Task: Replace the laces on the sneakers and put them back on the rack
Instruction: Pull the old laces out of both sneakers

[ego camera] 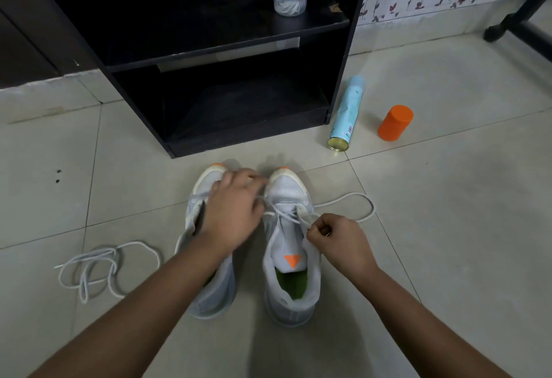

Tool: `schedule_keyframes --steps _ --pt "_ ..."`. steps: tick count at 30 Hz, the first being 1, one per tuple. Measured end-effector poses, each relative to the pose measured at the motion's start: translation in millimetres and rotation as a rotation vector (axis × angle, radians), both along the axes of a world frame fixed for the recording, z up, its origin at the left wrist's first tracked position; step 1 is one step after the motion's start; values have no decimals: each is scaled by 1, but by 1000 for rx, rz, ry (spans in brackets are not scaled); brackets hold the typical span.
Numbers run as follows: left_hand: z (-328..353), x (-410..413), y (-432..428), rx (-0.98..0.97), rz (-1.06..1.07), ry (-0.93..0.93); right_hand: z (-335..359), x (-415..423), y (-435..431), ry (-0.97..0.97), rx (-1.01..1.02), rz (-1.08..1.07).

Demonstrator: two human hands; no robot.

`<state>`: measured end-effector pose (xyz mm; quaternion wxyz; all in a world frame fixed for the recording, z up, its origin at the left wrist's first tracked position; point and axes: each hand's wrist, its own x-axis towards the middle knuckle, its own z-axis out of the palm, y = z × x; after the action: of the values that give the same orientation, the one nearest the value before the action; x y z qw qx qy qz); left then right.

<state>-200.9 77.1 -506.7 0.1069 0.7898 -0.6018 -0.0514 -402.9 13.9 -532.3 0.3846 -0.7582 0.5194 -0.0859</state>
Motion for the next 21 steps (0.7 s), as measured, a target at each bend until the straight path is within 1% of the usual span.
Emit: schedule_keyframes --steps 1,3,5,6,8,10,12,14,15,16,18,19,21 --pt "-2 -10 -1 -23 -89 26 0 0 0 1 -2 6" --pt "-4 -29 -5 41 -188 58 0 0 -1 3 -12 9" --pt "-8 -39 -8 133 -199 31 0 -1 -1 6 -19 5" --pt "-9 -40 -9 138 -204 8 0 0 -1 9 -19 4" --pt "-8 -37 -8 70 -216 6 0 0 -1 14 -20 -1" --pt "-7 -25 -4 -42 -143 76 0 0 0 11 -15 -6" --pt "-8 -6 1 -126 -4 144 0 -1 0 1 -2 -5" --pt "-10 7 4 -51 79 66 1 -1 1 4 1 4" --pt "-11 11 5 -8 79 27 1 0 0 6 0 8" --pt "-13 10 6 3 61 36 2 0 0 7 -1 11" --pt "-14 -1 6 -40 -48 139 2 1 0 11 -4 15" --pt "-13 -11 5 -51 -129 153 2 1 0 12 -5 13" --pt "-11 -30 0 -18 -244 118 2 1 0 8 -11 10"
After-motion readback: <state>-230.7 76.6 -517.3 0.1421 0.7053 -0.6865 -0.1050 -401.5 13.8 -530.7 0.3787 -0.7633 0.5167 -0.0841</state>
